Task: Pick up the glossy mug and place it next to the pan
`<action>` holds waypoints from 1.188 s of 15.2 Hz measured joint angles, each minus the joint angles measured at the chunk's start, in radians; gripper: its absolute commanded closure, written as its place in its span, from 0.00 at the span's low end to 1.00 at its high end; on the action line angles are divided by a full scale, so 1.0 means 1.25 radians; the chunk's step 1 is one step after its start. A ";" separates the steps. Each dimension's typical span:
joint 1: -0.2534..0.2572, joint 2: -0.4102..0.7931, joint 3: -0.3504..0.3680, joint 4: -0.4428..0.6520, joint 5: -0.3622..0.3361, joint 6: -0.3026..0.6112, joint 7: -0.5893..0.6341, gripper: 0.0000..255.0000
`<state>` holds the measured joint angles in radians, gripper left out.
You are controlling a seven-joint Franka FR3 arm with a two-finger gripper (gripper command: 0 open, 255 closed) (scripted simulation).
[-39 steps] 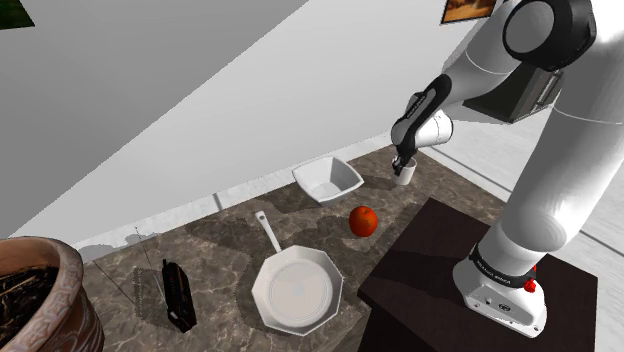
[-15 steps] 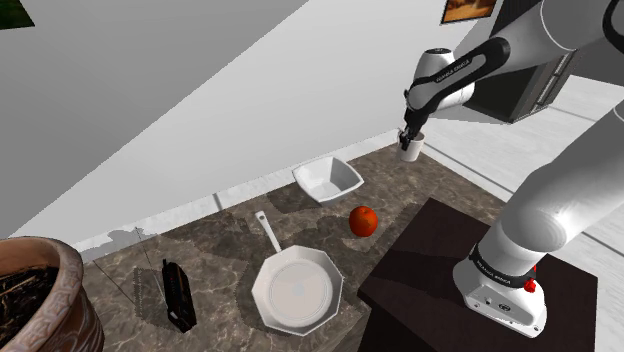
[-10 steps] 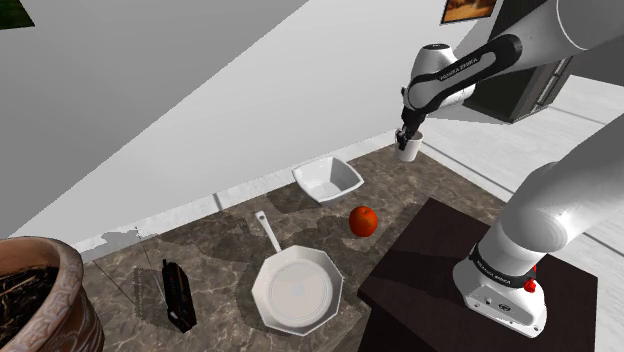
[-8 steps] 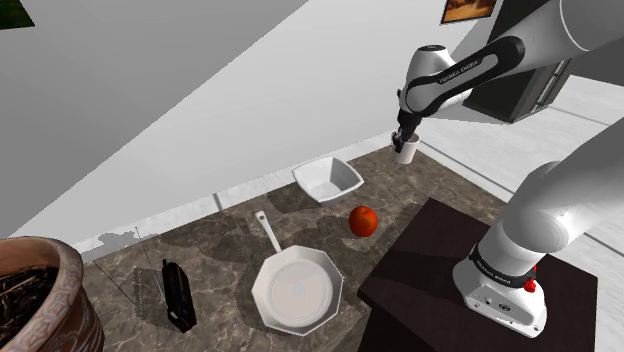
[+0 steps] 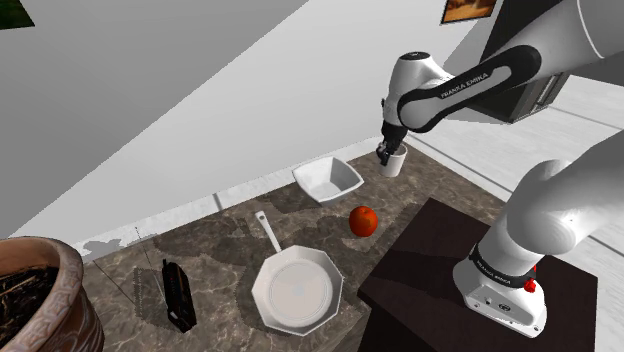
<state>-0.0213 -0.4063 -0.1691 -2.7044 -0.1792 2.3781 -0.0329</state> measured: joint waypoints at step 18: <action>0.186 0.093 0.289 0.095 0.100 -0.033 0.391 1.00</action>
<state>0.2109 -0.2899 0.1921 -2.5851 -0.0542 2.3374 0.4557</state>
